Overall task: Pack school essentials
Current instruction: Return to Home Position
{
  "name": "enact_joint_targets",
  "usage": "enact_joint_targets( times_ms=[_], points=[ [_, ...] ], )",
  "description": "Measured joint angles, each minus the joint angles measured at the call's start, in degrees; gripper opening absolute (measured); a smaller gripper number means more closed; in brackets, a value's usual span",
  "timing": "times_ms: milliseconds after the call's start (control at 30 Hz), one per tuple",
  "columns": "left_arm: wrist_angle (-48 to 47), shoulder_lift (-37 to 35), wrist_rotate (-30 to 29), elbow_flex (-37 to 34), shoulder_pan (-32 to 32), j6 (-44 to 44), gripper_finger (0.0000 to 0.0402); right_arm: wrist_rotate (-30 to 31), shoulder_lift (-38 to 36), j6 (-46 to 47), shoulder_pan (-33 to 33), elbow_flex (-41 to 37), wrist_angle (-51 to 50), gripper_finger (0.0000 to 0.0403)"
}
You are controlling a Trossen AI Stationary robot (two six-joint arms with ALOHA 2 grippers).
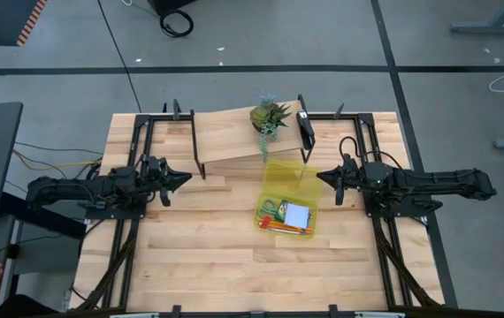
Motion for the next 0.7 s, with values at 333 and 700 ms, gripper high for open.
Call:
enact_joint_targets(
  times_ms=[333,700],
  points=[
    [0.0,0.0,0.0,-0.02,0.0,0.01,0.0033,-0.01,0.0,0.0,0.0,0.0,0.0,0.0021],
    [0.0,0.0,-0.01,-0.02,0.0,0.01,0.0026,-0.02,0.0,0.0,0.0,0.0,0.0,0.0021]
  ],
)
